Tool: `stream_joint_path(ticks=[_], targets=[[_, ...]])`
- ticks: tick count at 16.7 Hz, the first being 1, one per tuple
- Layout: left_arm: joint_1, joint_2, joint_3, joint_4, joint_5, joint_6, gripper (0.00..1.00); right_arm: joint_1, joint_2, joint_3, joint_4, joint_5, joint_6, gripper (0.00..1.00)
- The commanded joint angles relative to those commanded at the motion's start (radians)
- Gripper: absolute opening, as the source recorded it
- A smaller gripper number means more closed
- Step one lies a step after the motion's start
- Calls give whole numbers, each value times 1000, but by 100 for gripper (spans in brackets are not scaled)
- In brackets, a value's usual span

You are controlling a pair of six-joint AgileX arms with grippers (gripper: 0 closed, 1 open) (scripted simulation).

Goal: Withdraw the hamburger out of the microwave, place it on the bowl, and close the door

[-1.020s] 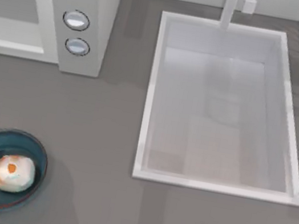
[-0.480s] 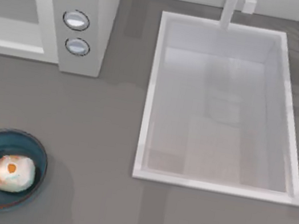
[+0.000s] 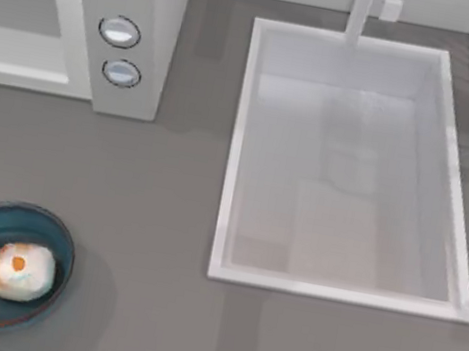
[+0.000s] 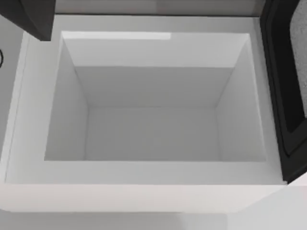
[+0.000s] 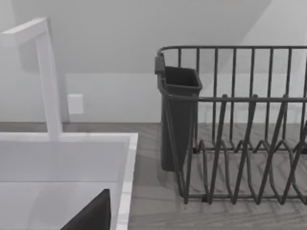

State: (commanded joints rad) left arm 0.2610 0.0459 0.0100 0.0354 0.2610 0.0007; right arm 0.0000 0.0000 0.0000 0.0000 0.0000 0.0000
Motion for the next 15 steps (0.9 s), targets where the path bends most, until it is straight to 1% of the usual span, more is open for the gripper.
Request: stream_joint_path(ticks=[2, 4, 9, 10, 12, 15], targets=[[73, 13, 3, 10, 73, 0, 0, 0, 0, 0, 0, 0, 0, 100], [119, 21, 4, 16, 119, 0, 0, 0, 0, 0, 0, 0, 0, 100], [120, 18, 1, 17, 120, 1, 0, 0, 0, 0, 0, 0, 0, 100], [107, 16, -2, 18, 107, 1, 0, 0, 0, 0, 0, 0, 0, 100], [56, 7, -13, 20, 56, 1, 0, 0, 0, 0, 0, 0, 0, 100], [-59, -12, -37, 24, -59, 1, 0, 0, 0, 0, 0, 0, 0, 100]])
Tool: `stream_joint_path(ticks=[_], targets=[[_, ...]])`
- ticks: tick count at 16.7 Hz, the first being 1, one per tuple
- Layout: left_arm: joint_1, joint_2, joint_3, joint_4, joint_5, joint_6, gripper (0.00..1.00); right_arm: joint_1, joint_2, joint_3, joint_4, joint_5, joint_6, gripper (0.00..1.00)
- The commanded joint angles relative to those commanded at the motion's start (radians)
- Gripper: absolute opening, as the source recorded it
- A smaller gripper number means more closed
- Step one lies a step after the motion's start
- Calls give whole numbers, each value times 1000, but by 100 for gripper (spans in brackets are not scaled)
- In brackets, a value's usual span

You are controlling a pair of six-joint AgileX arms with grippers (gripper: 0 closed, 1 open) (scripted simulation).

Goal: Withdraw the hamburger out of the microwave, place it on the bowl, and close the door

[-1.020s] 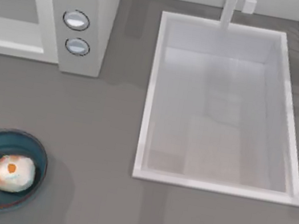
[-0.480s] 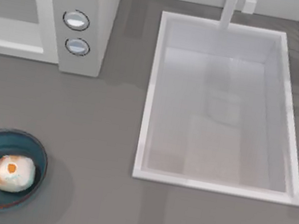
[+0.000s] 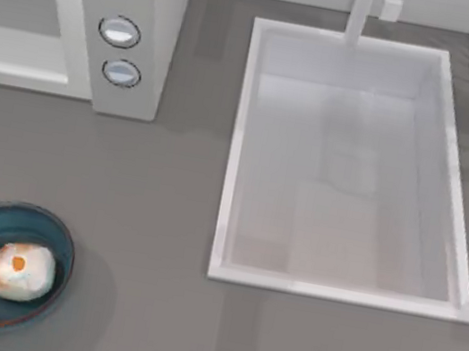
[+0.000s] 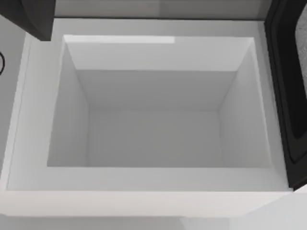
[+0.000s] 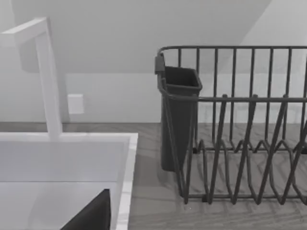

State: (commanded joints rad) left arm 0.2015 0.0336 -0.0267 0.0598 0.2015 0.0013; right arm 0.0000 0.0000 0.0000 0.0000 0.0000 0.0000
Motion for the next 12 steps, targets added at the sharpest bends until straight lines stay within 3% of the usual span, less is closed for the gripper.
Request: stream_joint_path(ticks=[5, 12], targets=[[-186, -32, -35, 3, -186, -1, 0, 0, 0, 0, 0, 0, 0, 100], [-177, -20, -28, 13, -177, -1, 0, 0, 0, 0, 0, 0, 0, 100]])
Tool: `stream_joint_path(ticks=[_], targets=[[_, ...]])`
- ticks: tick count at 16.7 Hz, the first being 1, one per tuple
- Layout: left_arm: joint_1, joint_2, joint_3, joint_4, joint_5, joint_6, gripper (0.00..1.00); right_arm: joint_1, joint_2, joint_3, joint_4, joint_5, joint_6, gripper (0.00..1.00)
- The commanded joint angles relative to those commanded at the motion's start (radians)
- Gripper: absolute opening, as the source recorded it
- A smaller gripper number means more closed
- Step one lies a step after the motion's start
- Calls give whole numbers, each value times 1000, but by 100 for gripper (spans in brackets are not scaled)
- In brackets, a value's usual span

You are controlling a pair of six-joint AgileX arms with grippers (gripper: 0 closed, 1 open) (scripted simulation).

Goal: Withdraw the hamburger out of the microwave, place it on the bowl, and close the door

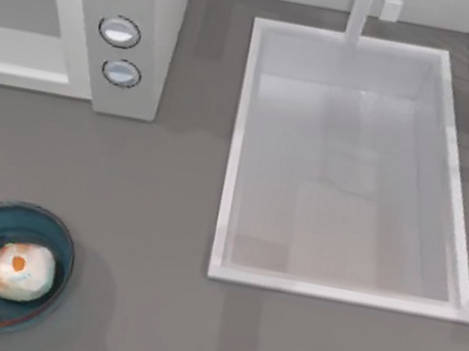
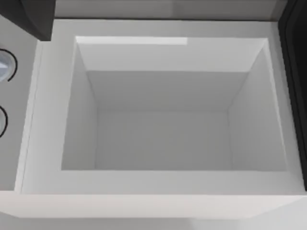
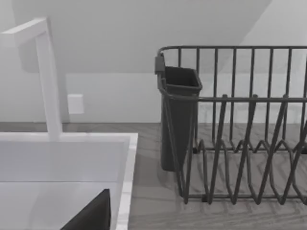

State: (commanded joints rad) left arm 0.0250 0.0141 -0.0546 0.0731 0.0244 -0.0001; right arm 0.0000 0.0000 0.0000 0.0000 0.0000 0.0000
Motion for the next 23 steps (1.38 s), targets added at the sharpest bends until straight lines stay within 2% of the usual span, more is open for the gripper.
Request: stream_joint_path(ticks=[7, 11, 15, 19, 23], targets=[[229, 58, -35, 93, 229, 0, 0, 0, 0, 0, 0, 0, 0, 100], [247, 63, -38, 101, 247, 0, 0, 0, 0, 0, 0, 0, 0, 100], [280, 119, 36, 76, 257, 33, 0, 0, 0, 0, 0, 0, 0, 100], [446, 310, 219, -40, 323, 190, 0, 0, 0, 0, 0, 0, 0, 100], [665, 645, 514, -224, 417, 408, 0, 0, 0, 0, 0, 0, 0, 100]])
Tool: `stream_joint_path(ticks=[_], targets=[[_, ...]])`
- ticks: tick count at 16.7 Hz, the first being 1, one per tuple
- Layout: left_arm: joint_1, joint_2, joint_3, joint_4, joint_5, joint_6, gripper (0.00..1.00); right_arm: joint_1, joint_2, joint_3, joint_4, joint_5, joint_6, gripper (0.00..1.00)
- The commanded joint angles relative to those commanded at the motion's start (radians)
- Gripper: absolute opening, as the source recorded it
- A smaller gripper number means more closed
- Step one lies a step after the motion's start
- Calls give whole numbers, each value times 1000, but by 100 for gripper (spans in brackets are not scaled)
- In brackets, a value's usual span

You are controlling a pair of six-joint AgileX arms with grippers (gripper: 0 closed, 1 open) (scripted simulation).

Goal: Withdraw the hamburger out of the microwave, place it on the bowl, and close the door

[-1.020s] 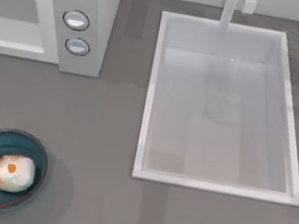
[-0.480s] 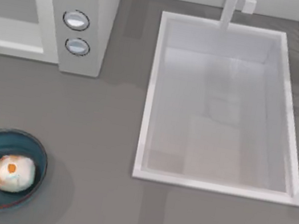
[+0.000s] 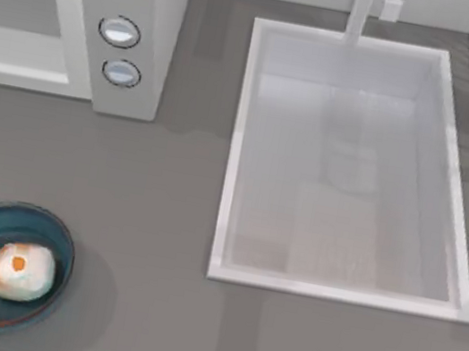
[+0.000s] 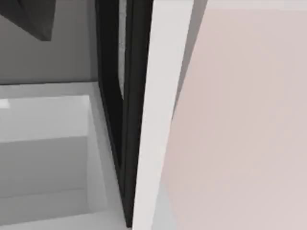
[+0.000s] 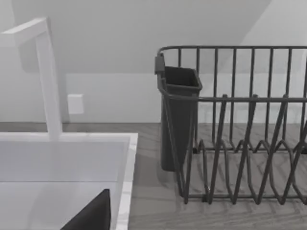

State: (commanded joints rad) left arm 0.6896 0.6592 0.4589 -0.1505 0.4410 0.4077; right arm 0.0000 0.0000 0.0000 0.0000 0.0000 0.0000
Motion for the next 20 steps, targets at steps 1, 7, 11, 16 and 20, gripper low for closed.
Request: stream_joint_path(ticks=[1, 7, 11, 16, 20], targets=[[53, 97, 81, -51, 24, 56, 0, 0, 0, 0, 0, 0, 0, 100], [284, 681, 551, -360, 151, 344, 0, 0, 0, 0, 0, 0, 0, 100], [342, 951, 780, -521, 205, 458, 0, 0, 0, 0, 0, 0, 0, 100], [349, 1057, 882, -597, 226, 503, 0, 0, 0, 0, 0, 0, 0, 100], [345, 1054, 879, -594, 224, 503, 0, 0, 0, 0, 0, 0, 0, 100]])
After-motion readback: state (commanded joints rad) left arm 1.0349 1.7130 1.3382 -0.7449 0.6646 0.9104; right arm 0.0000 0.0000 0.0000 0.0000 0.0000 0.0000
